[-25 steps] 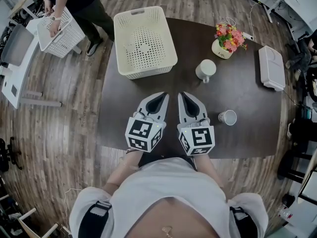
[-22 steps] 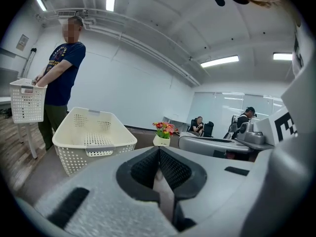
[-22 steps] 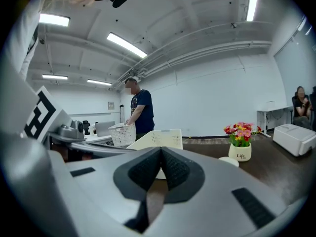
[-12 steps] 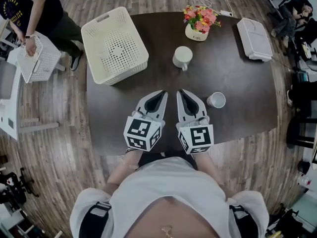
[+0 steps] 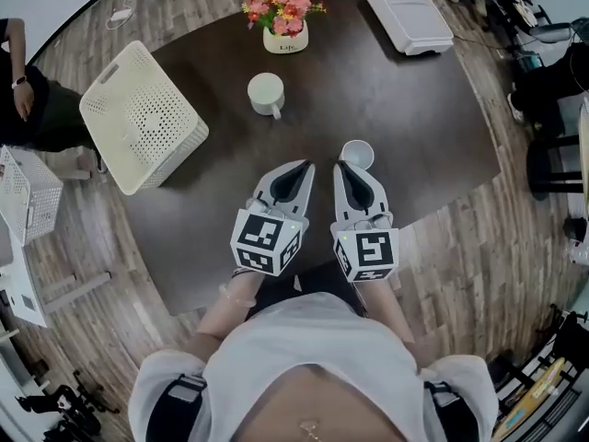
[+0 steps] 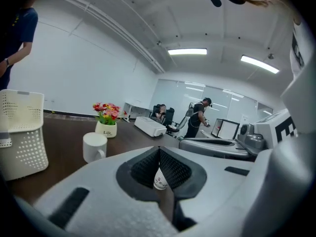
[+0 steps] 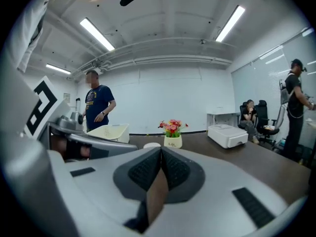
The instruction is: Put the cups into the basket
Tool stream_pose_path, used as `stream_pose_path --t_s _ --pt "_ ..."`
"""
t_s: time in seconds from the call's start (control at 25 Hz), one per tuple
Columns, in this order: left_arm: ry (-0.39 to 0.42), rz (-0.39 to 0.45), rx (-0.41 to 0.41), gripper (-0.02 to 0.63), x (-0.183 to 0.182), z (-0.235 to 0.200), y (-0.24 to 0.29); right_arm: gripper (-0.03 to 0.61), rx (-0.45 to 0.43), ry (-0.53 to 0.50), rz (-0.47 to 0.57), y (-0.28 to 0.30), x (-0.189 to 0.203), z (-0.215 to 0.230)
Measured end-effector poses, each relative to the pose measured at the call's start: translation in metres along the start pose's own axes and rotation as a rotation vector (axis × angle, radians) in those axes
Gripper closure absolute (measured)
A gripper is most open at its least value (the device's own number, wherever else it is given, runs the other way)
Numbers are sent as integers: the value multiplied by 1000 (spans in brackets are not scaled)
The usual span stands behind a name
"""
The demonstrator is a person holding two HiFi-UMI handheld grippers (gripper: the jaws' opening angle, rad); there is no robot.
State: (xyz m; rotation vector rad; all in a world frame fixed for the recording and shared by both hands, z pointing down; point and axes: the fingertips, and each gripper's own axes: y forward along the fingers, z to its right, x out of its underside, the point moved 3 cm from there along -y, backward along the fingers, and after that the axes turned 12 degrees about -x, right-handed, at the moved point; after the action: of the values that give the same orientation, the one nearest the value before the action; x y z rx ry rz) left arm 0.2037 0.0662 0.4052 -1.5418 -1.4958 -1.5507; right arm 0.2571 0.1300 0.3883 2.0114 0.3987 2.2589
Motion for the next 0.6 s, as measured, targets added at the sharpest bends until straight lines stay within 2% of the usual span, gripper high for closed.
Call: stream_pose_path --t_s 0.08,0.2,0.44,0.6 --pt "12 -12 36 603 3 16 7 565 41 6 -7 -14 3 12" --pt "22 -22 64 603 6 36 13 565 53 13 -28 -27 8 24" --pt "25 -46 50 603 10 41 22 548 47 24 -43 -29 14 40" --pt "18 -59 17 603 13 31 28 320 -27 52 -90 -14 23 42"
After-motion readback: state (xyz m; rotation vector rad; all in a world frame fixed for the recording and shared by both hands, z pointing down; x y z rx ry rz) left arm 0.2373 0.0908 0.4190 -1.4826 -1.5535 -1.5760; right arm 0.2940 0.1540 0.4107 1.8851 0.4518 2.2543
